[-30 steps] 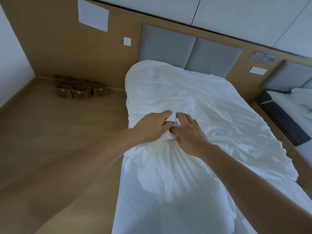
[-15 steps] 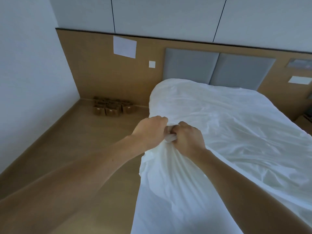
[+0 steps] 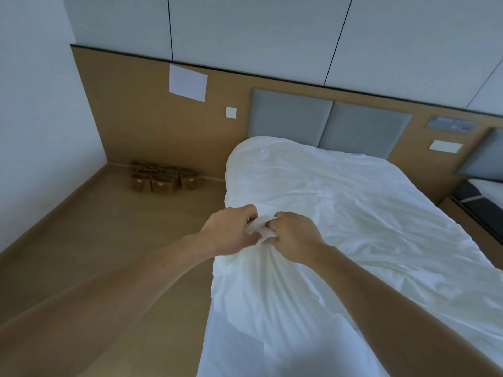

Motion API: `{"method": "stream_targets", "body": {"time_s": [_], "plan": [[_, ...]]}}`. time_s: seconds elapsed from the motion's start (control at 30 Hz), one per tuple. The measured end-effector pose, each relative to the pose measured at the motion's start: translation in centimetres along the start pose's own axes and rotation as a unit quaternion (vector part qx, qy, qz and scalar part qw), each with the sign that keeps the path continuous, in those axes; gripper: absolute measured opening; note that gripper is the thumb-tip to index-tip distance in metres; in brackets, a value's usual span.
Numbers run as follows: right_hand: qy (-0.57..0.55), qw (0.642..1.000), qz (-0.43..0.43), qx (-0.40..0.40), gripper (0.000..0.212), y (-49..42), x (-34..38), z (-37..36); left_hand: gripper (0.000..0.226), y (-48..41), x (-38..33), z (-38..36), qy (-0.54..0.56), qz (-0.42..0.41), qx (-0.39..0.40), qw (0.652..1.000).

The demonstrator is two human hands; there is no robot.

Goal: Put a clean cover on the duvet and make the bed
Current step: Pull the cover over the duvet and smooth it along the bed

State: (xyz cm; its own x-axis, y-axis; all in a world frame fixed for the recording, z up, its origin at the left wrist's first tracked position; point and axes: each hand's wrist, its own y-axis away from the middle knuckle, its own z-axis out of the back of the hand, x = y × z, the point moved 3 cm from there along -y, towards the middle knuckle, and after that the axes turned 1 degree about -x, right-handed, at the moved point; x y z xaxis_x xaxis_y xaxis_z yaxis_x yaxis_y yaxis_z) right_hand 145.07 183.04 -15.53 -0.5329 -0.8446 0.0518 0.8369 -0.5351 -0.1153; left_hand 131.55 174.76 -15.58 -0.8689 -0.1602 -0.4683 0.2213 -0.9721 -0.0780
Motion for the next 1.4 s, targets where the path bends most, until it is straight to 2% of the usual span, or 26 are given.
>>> {"method": "stream_targets", "body": {"time_s": [0.13,0.23,0.3,0.4,0.47,0.5,0.53,0.57,0.63,0.67,0.8,0.9,0.97,1.0,1.13,1.23,1.33,1.4], "plan": [[-0.085,0.990,0.042,-0.109,0.028,0.9,1.4,-0.8,0.007,-0.5,0.1,1.5,0.008,0.012,-0.056,0.998],[-0.198,0.965,0.042,-0.167,0.018,2.1,1.5,-1.3,0.011,-0.4,-0.3,1.9,0.055,-0.030,-0.010,0.998],[-0.238,0.955,0.003,-0.175,0.009,2.6,1.0,-1.2,0.028,0.2,-0.2,1.3,0.105,-0.056,0.027,0.993],[-0.226,0.958,-0.033,-0.176,0.009,2.1,0.4,-1.0,0.069,1.4,1.1,-0.7,0.130,-0.066,0.007,0.989],[-0.184,0.964,-0.026,-0.188,0.017,1.6,0.4,-0.4,0.100,2.1,2.4,-2.0,0.057,-0.041,0.010,0.997],[-0.164,0.966,-0.027,-0.198,0.021,1.3,0.1,0.0,0.105,2.3,3.0,-2.4,-0.008,-0.022,0.007,1.000],[-0.148,0.967,-0.027,-0.207,0.023,1.1,-0.3,0.3,0.098,2.4,3.8,-2.8,-0.059,-0.001,0.003,0.998],[-0.138,0.967,-0.029,-0.214,0.021,1.1,-0.7,0.6,0.077,2.4,4.4,-3.0,-0.078,0.016,-0.002,0.997],[-0.120,0.969,-0.016,-0.217,0.017,1.1,-1.0,0.9,0.017,2.4,4.9,-2.5,-0.029,0.029,-0.020,0.999],[-0.106,0.971,-0.005,-0.214,0.017,1.1,-1.0,0.8,0.012,2.3,4.7,-1.9,0.011,0.015,-0.036,0.999],[-0.031,0.981,0.020,-0.191,0.017,1.2,-0.6,0.2,0.023,1.8,2.4,0.8,0.117,-0.068,-0.051,0.990],[0.032,0.995,0.002,-0.099,0.032,1.1,-0.7,-0.3,0.021,1.6,0.5,2.3,0.179,-0.094,-0.079,0.976],[0.001,1.000,-0.009,-0.018,0.035,1.2,-1.2,-0.4,0.023,1.5,-0.9,3.7,0.227,-0.108,-0.123,0.960],[-0.040,0.999,-0.018,-0.005,0.034,1.3,-1.4,-0.3,0.023,1.5,-1.6,4.5,0.248,-0.112,-0.136,0.953],[-0.134,0.990,-0.014,-0.040,0.024,0.8,-1.5,1.6,0.020,1.1,-3.6,6.2,0.334,-0.105,-0.144,0.926],[-0.247,0.965,-0.009,-0.081,0.016,1.0,-0.9,2.8,0.020,1.0,-4.0,6.0,0.313,-0.088,-0.103,0.940],[-0.378,0.913,-0.029,-0.153,0.023,1.8,-1.0,3.7,0.021,1.4,-4.2,6.1,0.237,-0.114,-0.081,0.961],[-0.443,0.876,-0.039,-0.188,0.022,2.2,-1.0,5.1,0.020,1.5,-3.8,6.5,0.214,-0.105,-0.112,0.965]]}}
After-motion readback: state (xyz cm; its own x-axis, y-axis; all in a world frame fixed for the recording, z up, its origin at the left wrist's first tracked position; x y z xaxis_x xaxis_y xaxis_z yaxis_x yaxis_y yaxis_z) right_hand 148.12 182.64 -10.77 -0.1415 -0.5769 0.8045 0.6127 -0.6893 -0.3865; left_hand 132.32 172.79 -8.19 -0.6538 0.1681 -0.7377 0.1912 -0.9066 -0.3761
